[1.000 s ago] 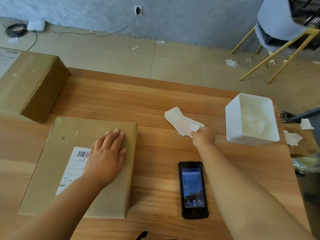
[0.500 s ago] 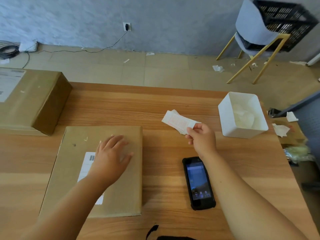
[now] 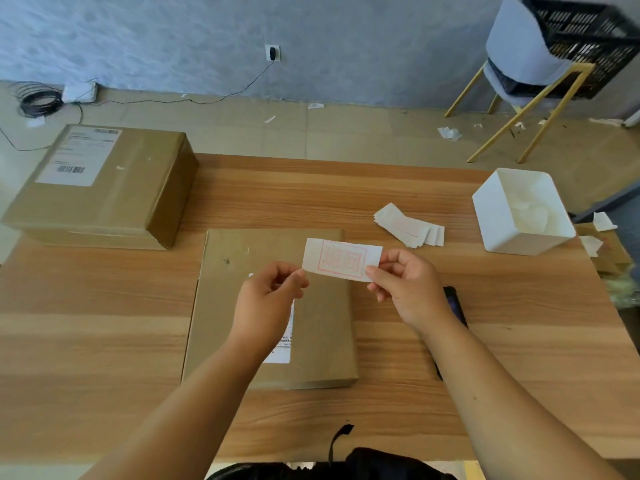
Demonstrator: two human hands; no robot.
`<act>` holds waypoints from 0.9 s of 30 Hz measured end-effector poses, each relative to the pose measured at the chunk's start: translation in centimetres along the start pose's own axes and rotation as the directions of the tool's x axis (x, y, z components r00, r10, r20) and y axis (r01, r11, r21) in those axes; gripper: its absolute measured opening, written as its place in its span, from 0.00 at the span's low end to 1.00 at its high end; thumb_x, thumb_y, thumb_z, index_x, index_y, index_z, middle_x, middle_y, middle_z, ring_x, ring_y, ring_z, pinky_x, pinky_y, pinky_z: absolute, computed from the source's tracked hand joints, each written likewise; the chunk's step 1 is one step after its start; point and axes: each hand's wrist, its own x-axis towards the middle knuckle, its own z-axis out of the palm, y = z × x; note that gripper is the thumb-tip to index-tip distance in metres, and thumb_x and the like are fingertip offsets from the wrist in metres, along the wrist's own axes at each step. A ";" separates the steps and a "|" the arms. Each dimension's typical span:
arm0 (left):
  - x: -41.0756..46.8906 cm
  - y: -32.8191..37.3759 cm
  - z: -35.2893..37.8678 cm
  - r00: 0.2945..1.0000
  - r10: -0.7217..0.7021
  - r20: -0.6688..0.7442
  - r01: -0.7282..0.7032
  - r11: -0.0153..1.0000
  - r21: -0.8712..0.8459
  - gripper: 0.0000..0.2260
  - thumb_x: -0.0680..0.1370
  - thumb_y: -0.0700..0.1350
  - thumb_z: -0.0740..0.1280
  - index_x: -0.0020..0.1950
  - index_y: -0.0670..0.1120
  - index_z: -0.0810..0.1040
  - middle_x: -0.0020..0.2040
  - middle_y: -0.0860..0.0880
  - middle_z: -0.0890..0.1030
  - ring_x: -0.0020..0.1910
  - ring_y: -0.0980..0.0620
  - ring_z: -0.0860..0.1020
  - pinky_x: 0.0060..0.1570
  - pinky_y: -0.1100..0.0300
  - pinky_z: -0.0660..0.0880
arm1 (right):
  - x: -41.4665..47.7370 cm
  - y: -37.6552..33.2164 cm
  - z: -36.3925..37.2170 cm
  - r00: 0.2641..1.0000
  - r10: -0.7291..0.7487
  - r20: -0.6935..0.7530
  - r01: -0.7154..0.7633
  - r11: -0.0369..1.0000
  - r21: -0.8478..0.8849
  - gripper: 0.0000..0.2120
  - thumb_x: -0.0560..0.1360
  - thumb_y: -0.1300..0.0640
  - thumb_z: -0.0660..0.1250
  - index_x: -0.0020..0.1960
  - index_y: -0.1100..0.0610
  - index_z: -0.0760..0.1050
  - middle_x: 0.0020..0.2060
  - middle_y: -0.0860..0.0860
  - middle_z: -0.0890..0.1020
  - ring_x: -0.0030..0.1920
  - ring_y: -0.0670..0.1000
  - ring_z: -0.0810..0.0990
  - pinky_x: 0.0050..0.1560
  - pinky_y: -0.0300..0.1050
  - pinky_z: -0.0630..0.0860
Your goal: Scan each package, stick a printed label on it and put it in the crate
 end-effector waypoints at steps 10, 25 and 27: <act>-1.2 -1.0 -3.8 0.998 0.015 0.069 -0.006 0.991 -0.134 0.06 0.76 0.40 0.65 0.40 0.47 0.79 0.37 0.52 0.84 0.35 0.58 0.80 0.40 0.61 0.73 | -2.5 0.0 3.3 1.000 0.003 0.007 -0.003 1.000 -0.018 0.06 0.74 0.65 0.69 0.48 0.56 0.77 0.40 0.48 0.85 0.33 0.44 0.80 0.29 0.36 0.74; -1.8 -1.8 -5.7 0.995 0.027 0.099 -0.009 0.984 -0.178 0.10 0.76 0.38 0.63 0.38 0.49 0.80 0.36 0.52 0.84 0.34 0.58 0.79 0.40 0.60 0.73 | -3.8 -0.4 5.2 0.999 -0.032 0.004 0.032 0.999 -0.016 0.05 0.74 0.67 0.68 0.47 0.58 0.77 0.38 0.48 0.85 0.31 0.44 0.79 0.28 0.35 0.74; -1.8 -1.8 -5.9 0.994 0.040 0.100 -0.022 0.984 -0.178 0.11 0.76 0.38 0.64 0.38 0.50 0.81 0.37 0.51 0.84 0.34 0.58 0.79 0.40 0.60 0.73 | -3.8 -0.4 5.3 0.999 -0.034 0.005 0.034 0.999 -0.014 0.05 0.74 0.67 0.69 0.47 0.58 0.77 0.38 0.48 0.85 0.31 0.44 0.79 0.28 0.35 0.74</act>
